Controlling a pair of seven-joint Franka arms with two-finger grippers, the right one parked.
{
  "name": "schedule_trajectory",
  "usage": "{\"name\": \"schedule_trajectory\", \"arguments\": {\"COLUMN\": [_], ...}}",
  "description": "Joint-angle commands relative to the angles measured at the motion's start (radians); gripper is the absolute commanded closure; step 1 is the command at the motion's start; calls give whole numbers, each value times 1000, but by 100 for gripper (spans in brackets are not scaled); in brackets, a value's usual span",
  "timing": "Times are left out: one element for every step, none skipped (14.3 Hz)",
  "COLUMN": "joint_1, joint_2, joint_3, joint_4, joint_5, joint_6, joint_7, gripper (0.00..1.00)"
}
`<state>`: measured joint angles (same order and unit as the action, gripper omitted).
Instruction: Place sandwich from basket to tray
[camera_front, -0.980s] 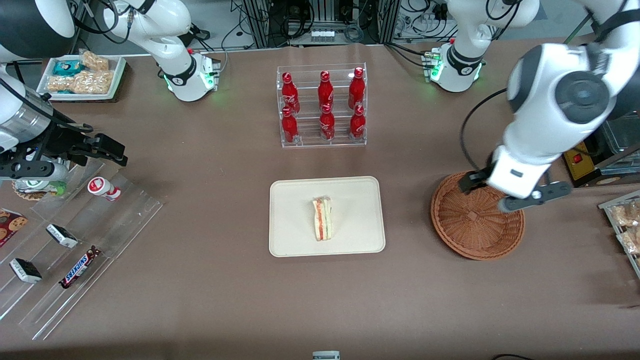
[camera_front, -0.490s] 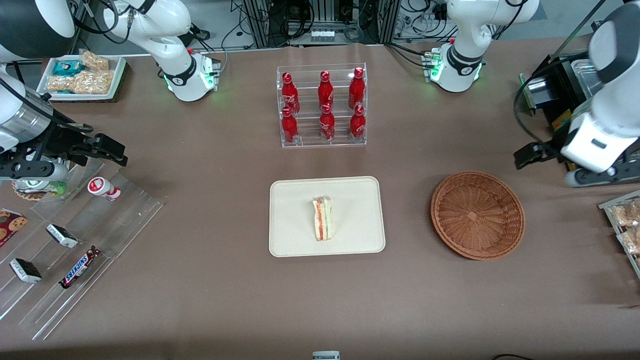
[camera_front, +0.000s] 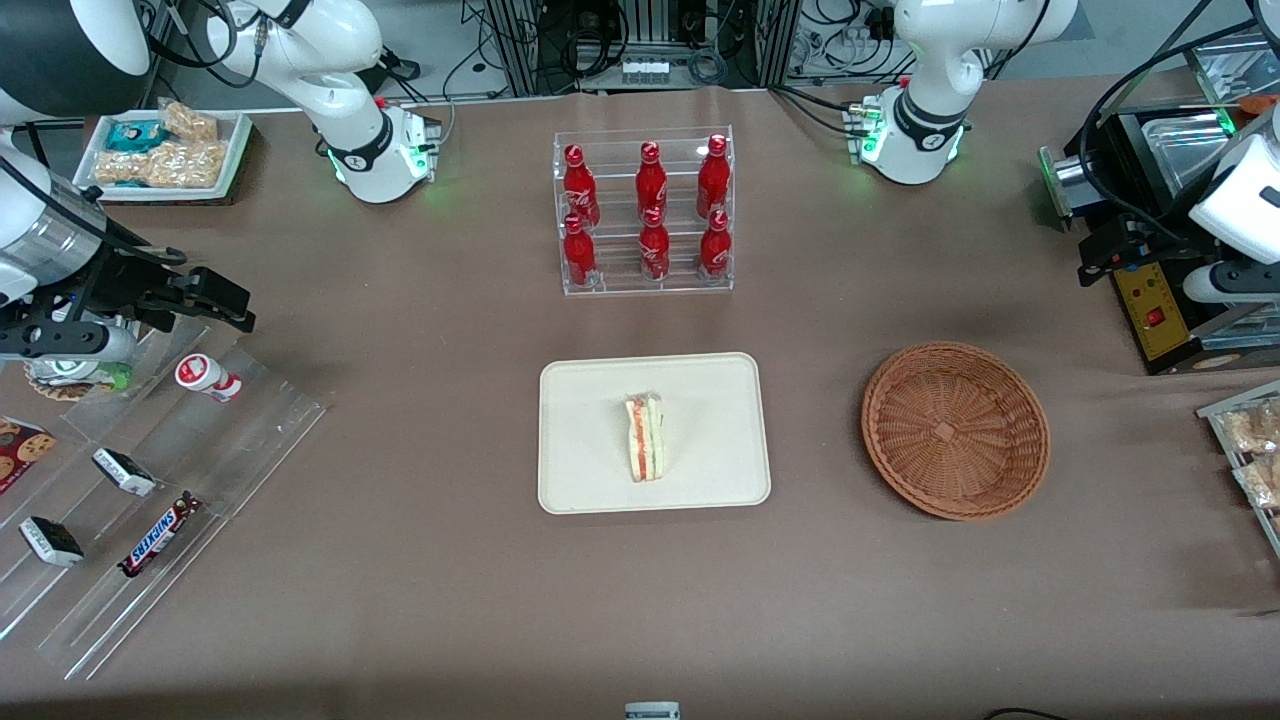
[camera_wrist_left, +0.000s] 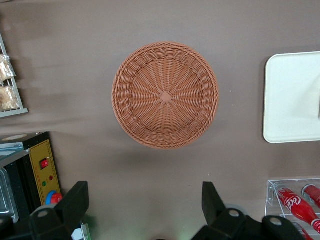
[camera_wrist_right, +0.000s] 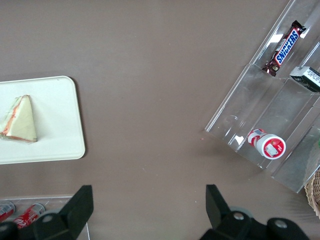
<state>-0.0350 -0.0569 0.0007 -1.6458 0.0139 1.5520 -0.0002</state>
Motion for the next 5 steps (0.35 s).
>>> {"name": "schedule_trajectory", "arguments": {"joint_1": [7, 7, 7, 7, 6], "joint_2": [0, 2, 5, 5, 6], "joint_3": [-18, -18, -16, -16, -16], "joint_4": [-2, -2, -2, -3, -3], "joint_5": [-11, -11, -11, -12, -14], "joint_6": [-1, -1, 0, 0, 2], "joint_7": [20, 20, 20, 25, 37], "gripper": [0, 0, 0, 0, 0]}}
